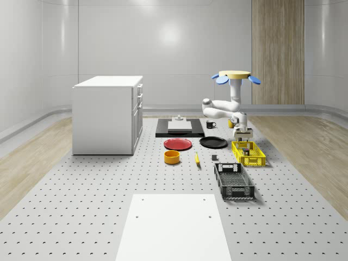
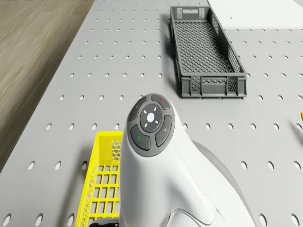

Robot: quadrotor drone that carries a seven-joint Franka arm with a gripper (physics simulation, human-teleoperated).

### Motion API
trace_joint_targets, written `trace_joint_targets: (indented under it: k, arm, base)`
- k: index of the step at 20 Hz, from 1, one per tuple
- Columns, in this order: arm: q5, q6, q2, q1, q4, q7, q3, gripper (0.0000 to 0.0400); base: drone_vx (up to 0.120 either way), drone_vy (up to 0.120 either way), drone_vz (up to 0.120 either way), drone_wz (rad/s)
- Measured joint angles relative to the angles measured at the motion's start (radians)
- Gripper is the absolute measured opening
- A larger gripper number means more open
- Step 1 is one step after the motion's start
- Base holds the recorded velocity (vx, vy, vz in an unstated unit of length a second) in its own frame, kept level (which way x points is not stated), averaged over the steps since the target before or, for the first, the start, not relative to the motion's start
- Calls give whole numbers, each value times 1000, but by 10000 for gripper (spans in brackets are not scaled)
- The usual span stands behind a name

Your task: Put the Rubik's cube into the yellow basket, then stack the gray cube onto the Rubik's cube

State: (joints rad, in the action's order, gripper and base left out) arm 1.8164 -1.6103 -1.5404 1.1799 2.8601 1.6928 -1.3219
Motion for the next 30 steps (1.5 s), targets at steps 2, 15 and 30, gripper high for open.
trace_joint_targets:
  k: [2,15,30]
  arm:
    - [-6,1,0,-1,1,0,-6,400]
    - [-17,0,-5,0,3,1,-16,400]
    - [-20,-4,-10,1,3,2,-18,400]
  base:
    - [120,-120,0,0]
    - [83,-120,0,0]
    - [11,-120,-24,0]
